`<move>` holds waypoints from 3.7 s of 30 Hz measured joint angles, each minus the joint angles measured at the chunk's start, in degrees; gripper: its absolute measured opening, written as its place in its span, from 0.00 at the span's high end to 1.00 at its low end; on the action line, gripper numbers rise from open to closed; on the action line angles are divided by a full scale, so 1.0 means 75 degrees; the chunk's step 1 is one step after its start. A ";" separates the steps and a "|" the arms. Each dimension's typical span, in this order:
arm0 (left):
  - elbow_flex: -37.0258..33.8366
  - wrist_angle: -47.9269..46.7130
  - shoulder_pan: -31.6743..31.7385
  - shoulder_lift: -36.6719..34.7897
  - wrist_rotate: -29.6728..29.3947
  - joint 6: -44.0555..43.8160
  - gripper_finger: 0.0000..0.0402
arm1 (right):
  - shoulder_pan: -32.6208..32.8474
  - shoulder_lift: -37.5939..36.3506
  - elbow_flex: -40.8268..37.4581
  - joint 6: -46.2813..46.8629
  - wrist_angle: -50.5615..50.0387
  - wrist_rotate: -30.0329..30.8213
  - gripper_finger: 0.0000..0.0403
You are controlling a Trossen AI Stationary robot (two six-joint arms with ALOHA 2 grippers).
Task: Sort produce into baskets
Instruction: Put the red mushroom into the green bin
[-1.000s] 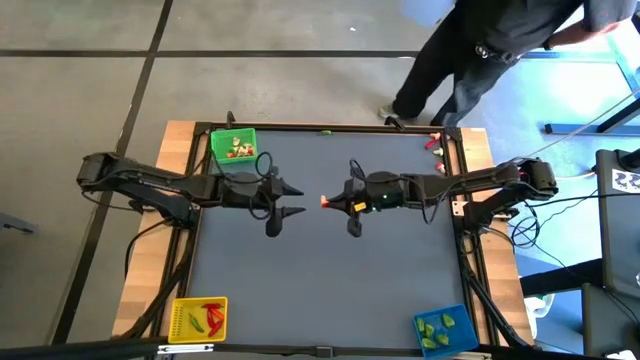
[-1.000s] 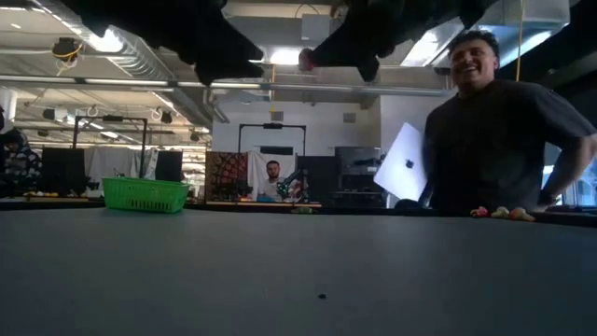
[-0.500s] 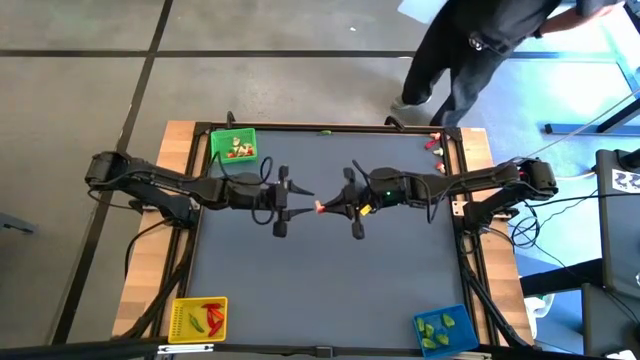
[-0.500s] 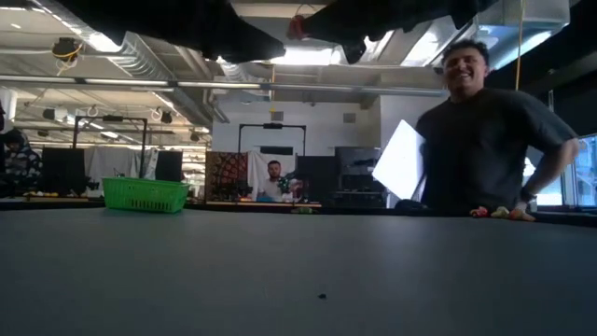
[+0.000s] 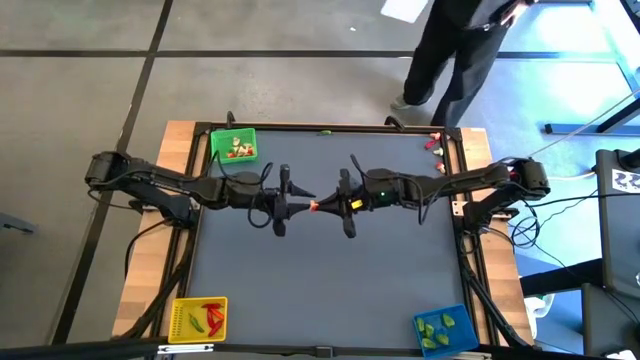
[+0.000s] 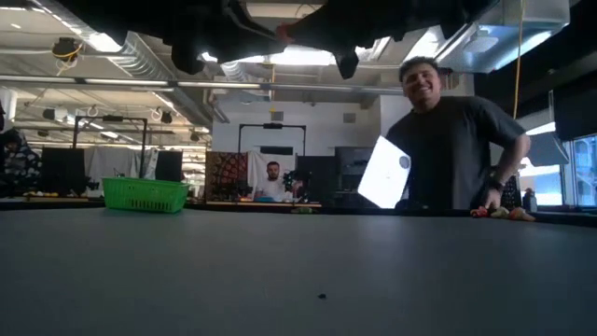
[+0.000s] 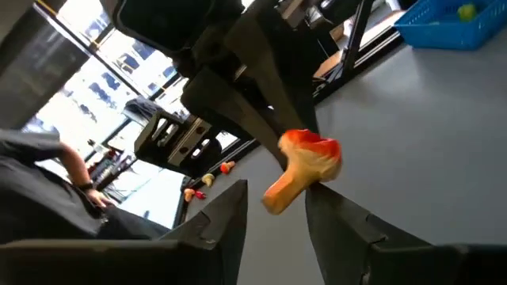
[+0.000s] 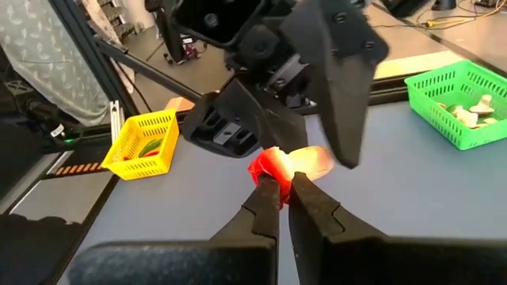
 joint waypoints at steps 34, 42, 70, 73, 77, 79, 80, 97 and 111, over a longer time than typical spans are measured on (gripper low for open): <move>0.0020 -0.0984 0.0994 -0.0282 -0.0775 -0.2424 0.99 | -0.0093 -0.1774 0.0000 -0.0181 -0.3421 0.2254 0.45; 0.0020 -0.3142 0.2257 -0.1005 -0.1800 -0.4199 0.98 | -0.0534 -0.2078 0.0000 -0.0222 -0.5950 0.3879 0.48; 0.0013 -0.7010 0.6613 -0.1358 -0.2042 -0.6911 0.67 | -0.4503 -0.1884 -0.0055 0.0354 -0.8721 0.3060 0.49; 0.0012 -0.7129 0.6547 -0.1358 -0.1677 -0.6912 0.61 | -0.5082 -0.1747 -0.0055 0.0467 -0.9451 0.3073 0.49; 0.0012 -0.7121 0.6356 -0.1358 -0.1625 -0.6927 0.58 | -0.5847 -0.1322 -0.0058 0.0516 -1.0281 0.2885 0.49; 0.0012 -0.7126 0.6242 -0.1358 -0.1625 -0.6930 0.58 | -0.6047 -0.1041 -0.0067 0.0386 -1.0535 0.2837 0.49; 0.0012 -0.7127 0.6181 -0.1358 -0.1627 -0.6930 0.58 | -0.6128 -0.0896 -0.0067 0.0304 -1.0570 0.2807 0.49; 0.0012 -0.7094 0.5741 -0.1358 -0.1622 -0.6452 0.58 | -0.6437 0.1320 -0.0064 -0.0228 -1.0708 0.4033 0.49; 0.0012 -0.6958 0.5741 -0.1358 -0.1628 -0.6280 0.58 | -0.6562 0.2806 0.0089 -0.0570 -1.0634 0.5202 0.53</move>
